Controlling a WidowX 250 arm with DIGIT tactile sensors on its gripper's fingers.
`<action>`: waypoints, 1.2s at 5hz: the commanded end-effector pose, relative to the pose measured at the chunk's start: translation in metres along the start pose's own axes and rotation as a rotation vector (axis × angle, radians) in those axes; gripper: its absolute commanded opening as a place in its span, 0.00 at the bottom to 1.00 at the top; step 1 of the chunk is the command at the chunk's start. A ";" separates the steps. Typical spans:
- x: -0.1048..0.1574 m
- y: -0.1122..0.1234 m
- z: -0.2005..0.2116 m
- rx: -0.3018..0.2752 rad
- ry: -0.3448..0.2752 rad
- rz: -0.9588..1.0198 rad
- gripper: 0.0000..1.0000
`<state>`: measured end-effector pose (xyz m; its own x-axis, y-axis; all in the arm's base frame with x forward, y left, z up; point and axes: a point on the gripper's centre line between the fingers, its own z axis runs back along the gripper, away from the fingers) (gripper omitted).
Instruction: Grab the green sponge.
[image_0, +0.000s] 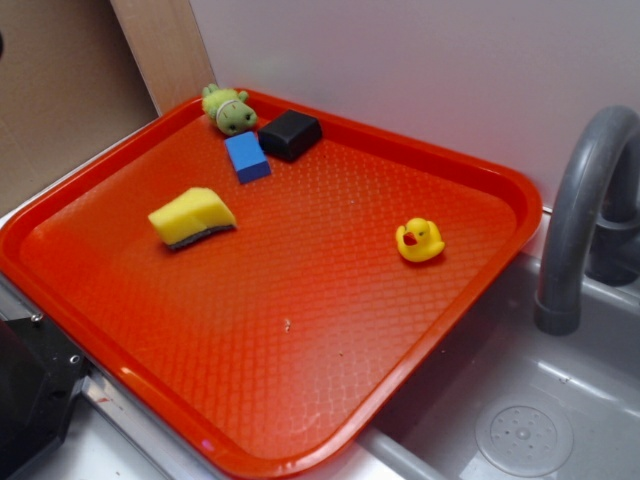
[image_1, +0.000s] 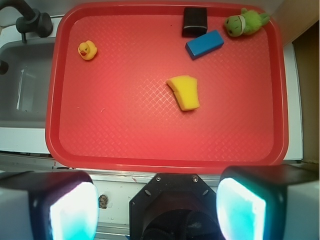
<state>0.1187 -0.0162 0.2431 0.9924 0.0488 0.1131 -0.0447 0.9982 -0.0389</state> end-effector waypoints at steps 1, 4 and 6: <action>0.000 0.000 0.000 0.000 0.000 0.000 1.00; 0.072 0.018 -0.044 -0.016 0.034 0.154 1.00; 0.077 0.022 -0.133 0.111 0.054 0.055 1.00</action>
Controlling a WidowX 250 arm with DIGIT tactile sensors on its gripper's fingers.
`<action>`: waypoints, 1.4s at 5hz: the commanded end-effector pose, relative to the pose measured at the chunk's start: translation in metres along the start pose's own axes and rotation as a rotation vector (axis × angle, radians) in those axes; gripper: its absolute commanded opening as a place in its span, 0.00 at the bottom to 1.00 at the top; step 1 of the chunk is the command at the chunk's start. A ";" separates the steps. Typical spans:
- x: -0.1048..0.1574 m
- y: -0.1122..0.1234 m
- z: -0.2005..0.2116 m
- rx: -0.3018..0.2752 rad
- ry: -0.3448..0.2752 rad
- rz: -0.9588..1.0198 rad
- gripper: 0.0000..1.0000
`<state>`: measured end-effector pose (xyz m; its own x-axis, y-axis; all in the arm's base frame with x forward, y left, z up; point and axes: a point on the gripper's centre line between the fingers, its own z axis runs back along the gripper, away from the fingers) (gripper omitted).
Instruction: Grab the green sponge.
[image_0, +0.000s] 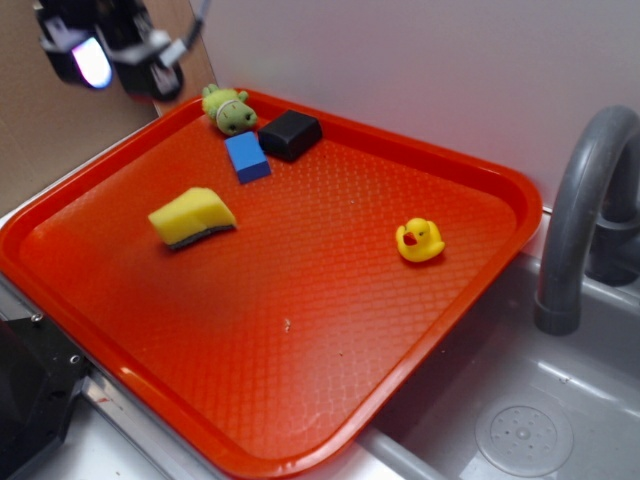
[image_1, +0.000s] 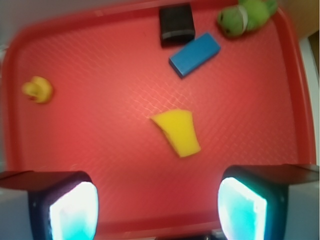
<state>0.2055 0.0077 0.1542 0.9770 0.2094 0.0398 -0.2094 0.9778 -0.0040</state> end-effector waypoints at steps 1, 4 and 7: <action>-0.001 0.003 -0.075 0.100 0.012 -0.152 1.00; 0.022 0.038 -0.112 0.146 0.051 -0.124 1.00; 0.018 0.036 -0.117 0.145 0.074 -0.133 0.00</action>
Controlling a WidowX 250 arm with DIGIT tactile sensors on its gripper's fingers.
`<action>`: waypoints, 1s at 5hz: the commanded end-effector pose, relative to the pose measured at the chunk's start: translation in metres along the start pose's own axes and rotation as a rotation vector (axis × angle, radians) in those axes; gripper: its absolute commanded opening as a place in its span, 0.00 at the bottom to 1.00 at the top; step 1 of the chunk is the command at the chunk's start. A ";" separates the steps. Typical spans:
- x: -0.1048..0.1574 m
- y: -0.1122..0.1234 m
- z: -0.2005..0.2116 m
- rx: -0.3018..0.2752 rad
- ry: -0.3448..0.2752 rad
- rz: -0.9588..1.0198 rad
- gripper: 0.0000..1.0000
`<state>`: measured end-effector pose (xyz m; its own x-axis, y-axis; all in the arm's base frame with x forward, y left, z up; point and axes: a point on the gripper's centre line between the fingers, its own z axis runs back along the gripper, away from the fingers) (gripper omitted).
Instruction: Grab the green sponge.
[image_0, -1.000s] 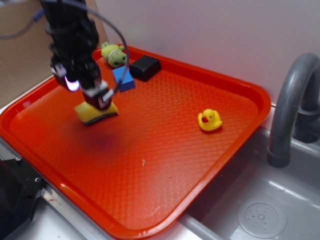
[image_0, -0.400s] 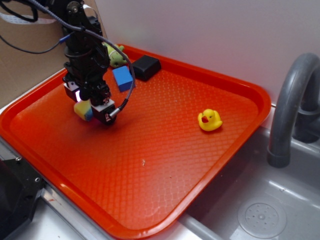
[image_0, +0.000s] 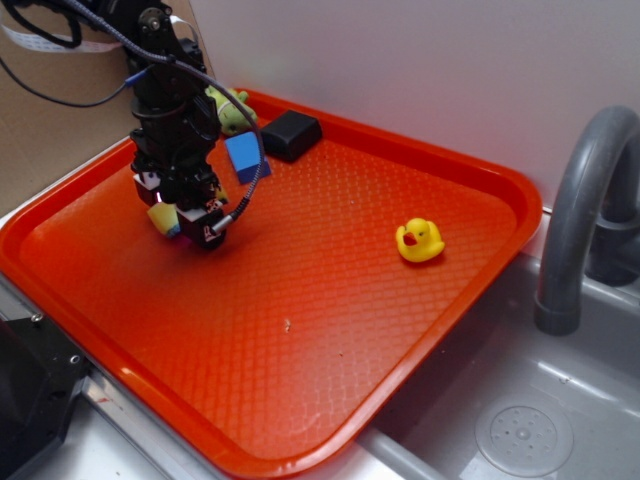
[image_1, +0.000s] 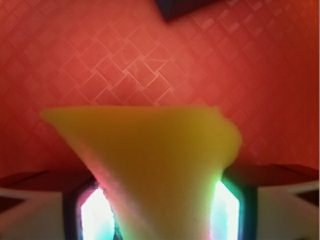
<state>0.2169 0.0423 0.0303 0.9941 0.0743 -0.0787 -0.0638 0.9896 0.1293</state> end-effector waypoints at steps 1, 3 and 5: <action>0.003 -0.007 0.040 -0.014 -0.001 0.002 0.00; -0.009 -0.018 0.139 -0.150 -0.080 0.036 0.00; -0.037 -0.013 0.191 -0.196 -0.197 0.032 0.00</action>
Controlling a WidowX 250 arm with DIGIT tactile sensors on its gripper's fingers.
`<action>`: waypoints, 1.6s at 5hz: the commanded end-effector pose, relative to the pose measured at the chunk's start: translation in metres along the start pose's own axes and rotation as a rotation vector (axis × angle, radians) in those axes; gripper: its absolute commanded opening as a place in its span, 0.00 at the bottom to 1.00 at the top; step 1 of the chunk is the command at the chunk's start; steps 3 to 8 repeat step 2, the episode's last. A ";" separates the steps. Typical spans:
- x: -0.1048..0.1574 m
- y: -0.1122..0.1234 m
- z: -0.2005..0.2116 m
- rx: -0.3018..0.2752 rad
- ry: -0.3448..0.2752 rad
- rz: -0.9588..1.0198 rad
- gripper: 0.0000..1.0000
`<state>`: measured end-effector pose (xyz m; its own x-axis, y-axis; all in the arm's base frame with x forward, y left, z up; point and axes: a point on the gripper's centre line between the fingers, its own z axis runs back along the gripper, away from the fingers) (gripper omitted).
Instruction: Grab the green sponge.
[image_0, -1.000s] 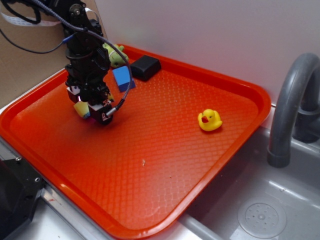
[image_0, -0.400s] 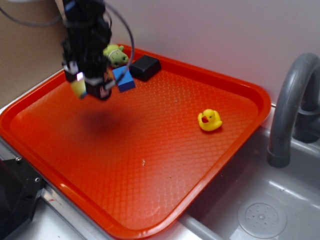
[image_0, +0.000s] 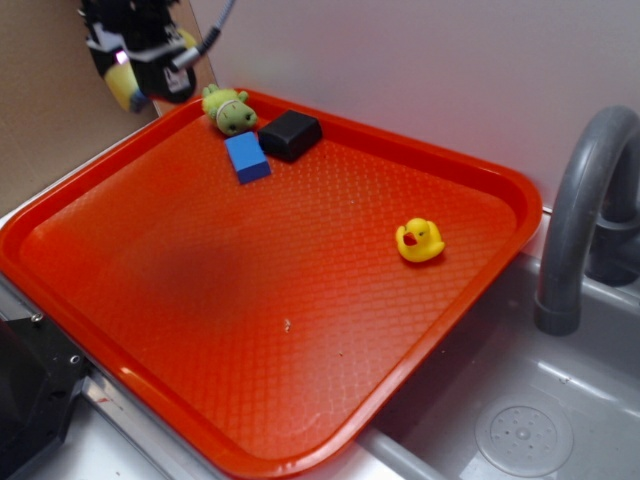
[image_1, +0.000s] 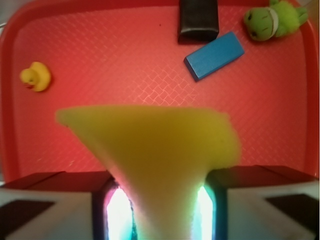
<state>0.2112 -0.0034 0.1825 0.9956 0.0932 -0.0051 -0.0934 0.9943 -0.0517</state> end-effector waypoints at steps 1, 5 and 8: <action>-0.018 0.007 0.044 0.000 -0.164 -0.006 0.00; -0.017 0.008 0.043 -0.015 -0.142 -0.039 0.00; -0.017 0.008 0.043 -0.015 -0.142 -0.039 0.00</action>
